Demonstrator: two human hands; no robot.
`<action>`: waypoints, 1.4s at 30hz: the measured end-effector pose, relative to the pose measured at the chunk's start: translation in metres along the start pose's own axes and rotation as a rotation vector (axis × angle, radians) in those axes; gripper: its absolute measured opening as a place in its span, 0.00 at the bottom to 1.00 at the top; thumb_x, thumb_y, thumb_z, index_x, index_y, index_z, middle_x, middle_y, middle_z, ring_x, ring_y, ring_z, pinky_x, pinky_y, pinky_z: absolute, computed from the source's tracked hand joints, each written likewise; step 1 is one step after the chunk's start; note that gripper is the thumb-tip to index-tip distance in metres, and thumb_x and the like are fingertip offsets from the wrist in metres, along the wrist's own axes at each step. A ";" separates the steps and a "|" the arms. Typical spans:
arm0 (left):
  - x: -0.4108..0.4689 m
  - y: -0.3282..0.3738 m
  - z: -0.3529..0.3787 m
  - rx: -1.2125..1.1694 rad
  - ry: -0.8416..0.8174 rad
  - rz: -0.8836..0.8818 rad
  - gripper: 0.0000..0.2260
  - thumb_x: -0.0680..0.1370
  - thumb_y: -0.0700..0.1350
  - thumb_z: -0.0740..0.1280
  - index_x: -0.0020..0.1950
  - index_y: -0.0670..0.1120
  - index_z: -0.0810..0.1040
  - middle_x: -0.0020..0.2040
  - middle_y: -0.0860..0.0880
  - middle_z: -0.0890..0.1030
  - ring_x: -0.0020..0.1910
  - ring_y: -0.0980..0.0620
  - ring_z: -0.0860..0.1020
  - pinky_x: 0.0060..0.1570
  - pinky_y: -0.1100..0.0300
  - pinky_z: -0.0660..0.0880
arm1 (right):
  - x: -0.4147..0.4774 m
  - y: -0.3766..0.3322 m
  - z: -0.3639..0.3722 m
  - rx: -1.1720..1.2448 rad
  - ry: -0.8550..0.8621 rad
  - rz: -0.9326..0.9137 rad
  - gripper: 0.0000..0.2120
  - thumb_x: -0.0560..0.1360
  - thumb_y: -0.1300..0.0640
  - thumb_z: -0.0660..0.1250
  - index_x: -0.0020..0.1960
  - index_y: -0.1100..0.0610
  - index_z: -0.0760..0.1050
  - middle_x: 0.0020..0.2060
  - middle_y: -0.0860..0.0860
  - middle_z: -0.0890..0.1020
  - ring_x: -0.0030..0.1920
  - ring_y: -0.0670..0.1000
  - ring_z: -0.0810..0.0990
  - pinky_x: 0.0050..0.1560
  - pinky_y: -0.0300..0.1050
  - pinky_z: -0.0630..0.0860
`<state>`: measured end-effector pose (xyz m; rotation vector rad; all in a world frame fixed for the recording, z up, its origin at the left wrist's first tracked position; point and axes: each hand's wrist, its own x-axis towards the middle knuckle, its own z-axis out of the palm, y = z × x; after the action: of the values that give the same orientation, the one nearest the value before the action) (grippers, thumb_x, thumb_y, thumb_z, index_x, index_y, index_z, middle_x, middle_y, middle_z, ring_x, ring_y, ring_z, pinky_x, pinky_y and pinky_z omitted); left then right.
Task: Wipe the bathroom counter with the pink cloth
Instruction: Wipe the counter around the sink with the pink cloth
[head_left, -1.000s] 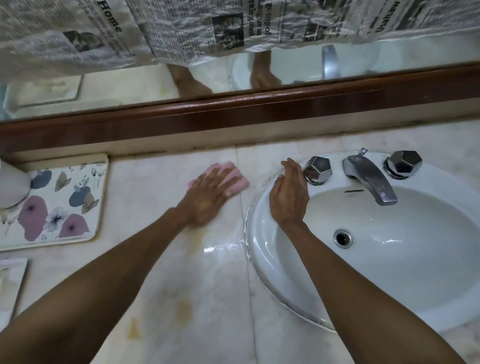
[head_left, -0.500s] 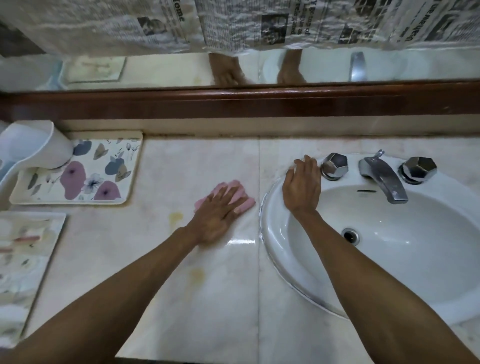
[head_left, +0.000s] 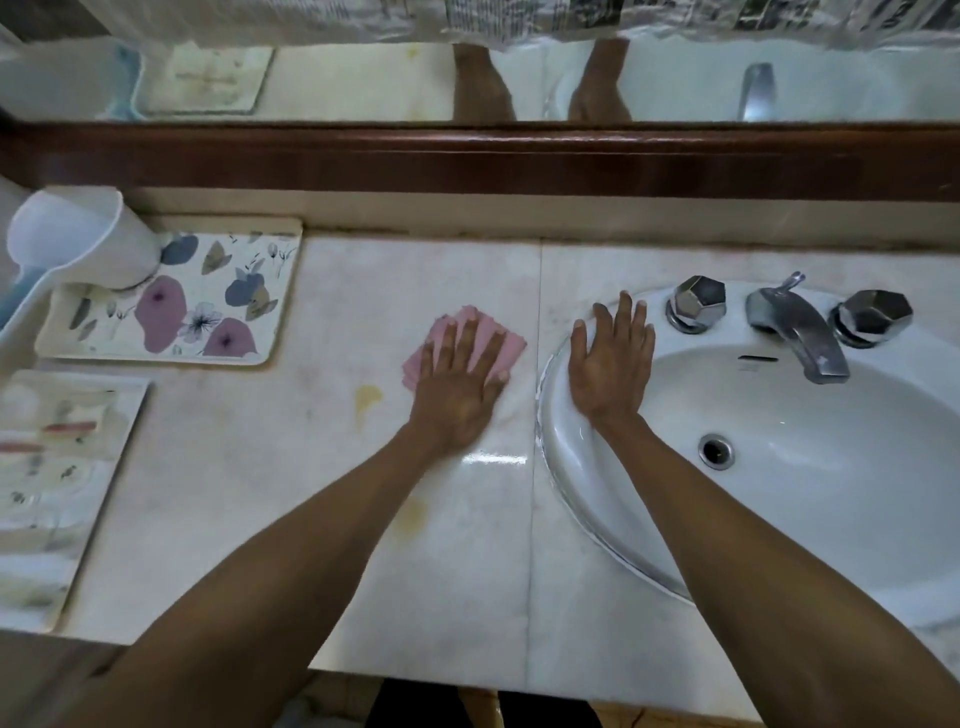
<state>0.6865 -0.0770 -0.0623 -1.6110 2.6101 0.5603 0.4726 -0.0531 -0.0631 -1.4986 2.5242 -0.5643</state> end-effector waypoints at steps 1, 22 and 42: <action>-0.020 0.006 0.006 -0.001 0.010 0.041 0.27 0.86 0.60 0.46 0.85 0.58 0.45 0.85 0.49 0.38 0.84 0.43 0.36 0.81 0.41 0.37 | 0.000 0.000 0.000 -0.003 0.011 0.001 0.24 0.84 0.45 0.50 0.74 0.56 0.68 0.79 0.55 0.60 0.80 0.57 0.54 0.79 0.54 0.50; -0.078 0.019 0.027 0.084 -0.032 0.206 0.24 0.88 0.57 0.48 0.85 0.60 0.50 0.86 0.51 0.46 0.85 0.48 0.42 0.82 0.43 0.41 | 0.003 -0.001 -0.001 -0.020 0.001 -0.015 0.22 0.84 0.48 0.51 0.70 0.57 0.72 0.78 0.57 0.62 0.80 0.59 0.55 0.78 0.57 0.52; -0.100 -0.111 -0.022 -0.090 -0.085 -0.112 0.25 0.86 0.60 0.45 0.84 0.62 0.49 0.85 0.52 0.41 0.84 0.50 0.37 0.81 0.42 0.37 | -0.020 -0.111 0.039 0.146 -0.333 -0.325 0.24 0.84 0.50 0.54 0.75 0.62 0.63 0.79 0.62 0.56 0.80 0.60 0.51 0.79 0.55 0.48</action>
<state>0.8329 -0.0421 -0.0534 -1.7049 2.4497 0.7325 0.5855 -0.0925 -0.0565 -1.7884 1.9660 -0.4801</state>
